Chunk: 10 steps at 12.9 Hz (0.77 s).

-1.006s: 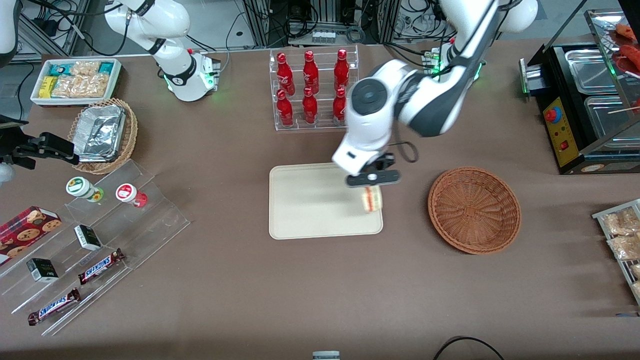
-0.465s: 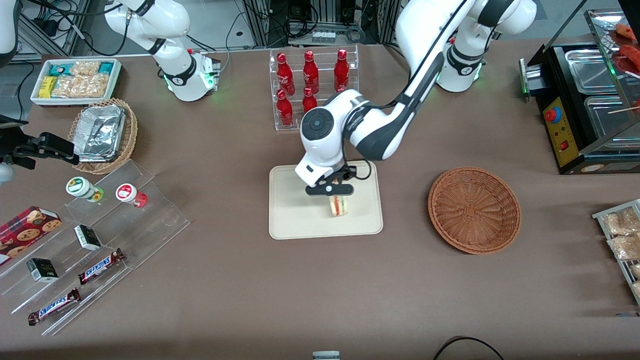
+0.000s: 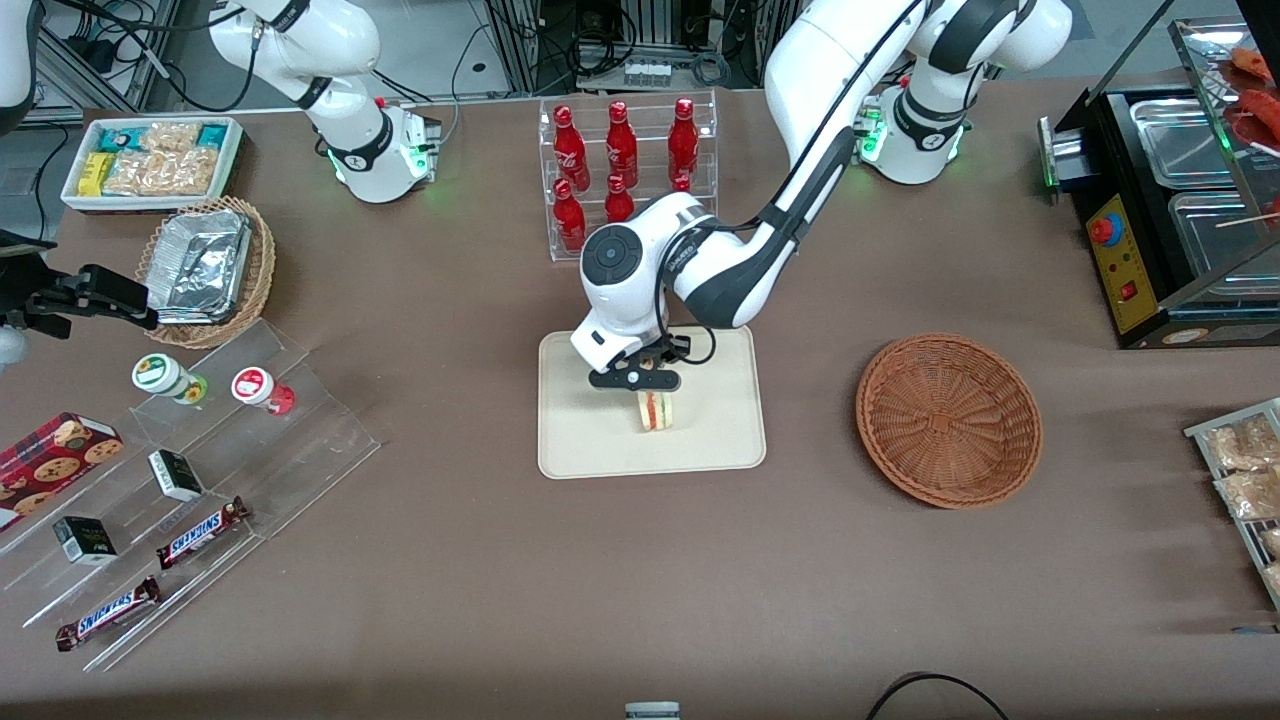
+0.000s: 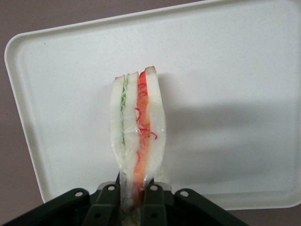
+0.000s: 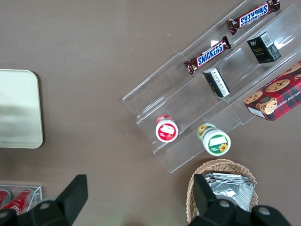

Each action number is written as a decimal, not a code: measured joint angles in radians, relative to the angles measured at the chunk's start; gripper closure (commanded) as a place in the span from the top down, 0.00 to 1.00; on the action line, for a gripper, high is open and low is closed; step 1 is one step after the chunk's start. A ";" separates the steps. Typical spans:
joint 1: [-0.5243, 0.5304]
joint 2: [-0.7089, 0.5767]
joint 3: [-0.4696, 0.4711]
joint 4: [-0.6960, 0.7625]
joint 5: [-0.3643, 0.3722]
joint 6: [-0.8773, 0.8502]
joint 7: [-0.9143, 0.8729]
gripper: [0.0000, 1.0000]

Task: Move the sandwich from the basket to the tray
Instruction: 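Lower the sandwich onto the tray and open the left gripper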

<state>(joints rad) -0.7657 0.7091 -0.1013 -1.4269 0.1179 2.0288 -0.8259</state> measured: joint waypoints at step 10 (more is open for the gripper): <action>-0.032 0.044 0.002 -0.002 0.010 0.000 -0.022 1.00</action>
<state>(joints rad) -0.7977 0.7533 -0.0998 -1.4293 0.1277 2.0292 -0.8479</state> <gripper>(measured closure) 0.449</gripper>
